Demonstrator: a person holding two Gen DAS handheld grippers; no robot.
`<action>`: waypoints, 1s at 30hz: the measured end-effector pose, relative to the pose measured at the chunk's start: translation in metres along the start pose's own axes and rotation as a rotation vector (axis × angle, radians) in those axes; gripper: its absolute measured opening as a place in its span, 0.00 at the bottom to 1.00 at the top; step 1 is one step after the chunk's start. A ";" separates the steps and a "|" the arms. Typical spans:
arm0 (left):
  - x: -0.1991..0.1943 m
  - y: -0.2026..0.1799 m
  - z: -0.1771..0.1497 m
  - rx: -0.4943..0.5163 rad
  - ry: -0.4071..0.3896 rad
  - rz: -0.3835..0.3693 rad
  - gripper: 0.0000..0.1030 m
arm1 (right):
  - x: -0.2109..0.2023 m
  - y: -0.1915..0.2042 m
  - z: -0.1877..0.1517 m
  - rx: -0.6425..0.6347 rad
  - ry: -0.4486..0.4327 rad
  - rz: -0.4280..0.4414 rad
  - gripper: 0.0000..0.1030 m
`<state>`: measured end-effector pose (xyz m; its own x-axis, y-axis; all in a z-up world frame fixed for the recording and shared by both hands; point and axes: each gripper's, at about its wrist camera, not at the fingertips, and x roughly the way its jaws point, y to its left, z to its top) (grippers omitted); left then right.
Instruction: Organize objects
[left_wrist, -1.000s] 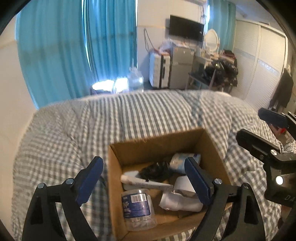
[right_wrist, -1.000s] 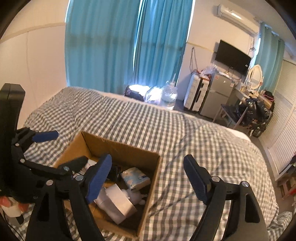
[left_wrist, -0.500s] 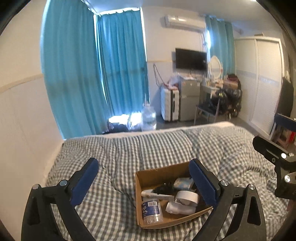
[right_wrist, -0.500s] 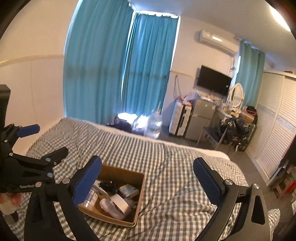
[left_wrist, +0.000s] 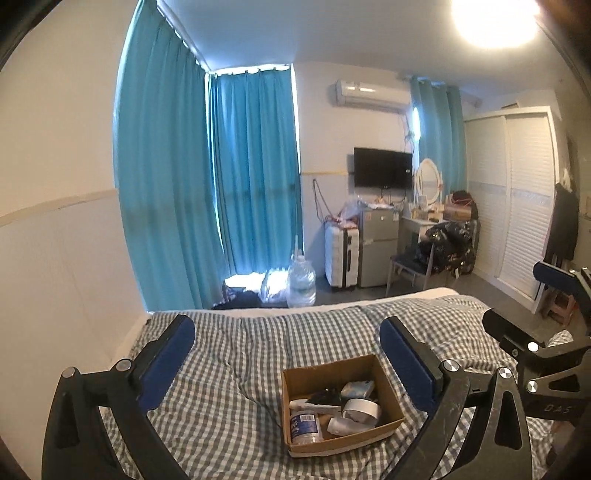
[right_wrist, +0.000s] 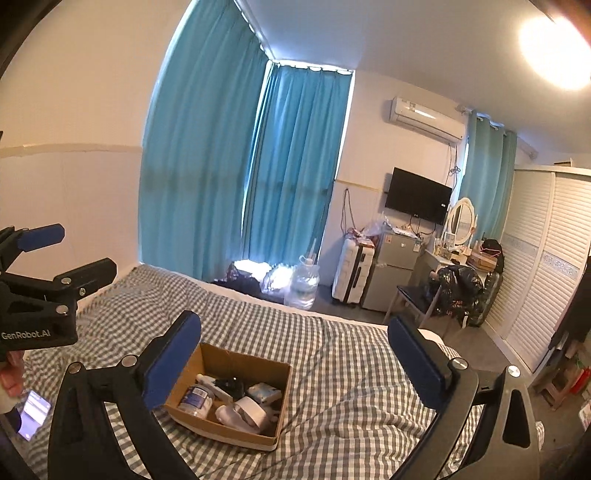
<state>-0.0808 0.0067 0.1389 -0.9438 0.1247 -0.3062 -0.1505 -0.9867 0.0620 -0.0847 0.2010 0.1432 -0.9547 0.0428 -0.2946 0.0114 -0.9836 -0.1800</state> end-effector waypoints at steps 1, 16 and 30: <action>-0.006 0.000 -0.002 -0.003 -0.009 -0.005 1.00 | -0.005 0.000 -0.001 0.004 -0.005 -0.003 0.99; -0.034 0.005 -0.076 -0.082 -0.064 0.068 1.00 | -0.026 -0.012 -0.077 0.099 -0.049 0.037 0.99; 0.006 -0.029 -0.143 -0.015 0.028 0.082 1.00 | 0.022 0.001 -0.162 0.110 0.073 0.035 0.99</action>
<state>-0.0399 0.0212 -0.0003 -0.9440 0.0409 -0.3273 -0.0686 -0.9949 0.0736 -0.0573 0.2297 -0.0156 -0.9300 0.0173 -0.3672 0.0075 -0.9978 -0.0660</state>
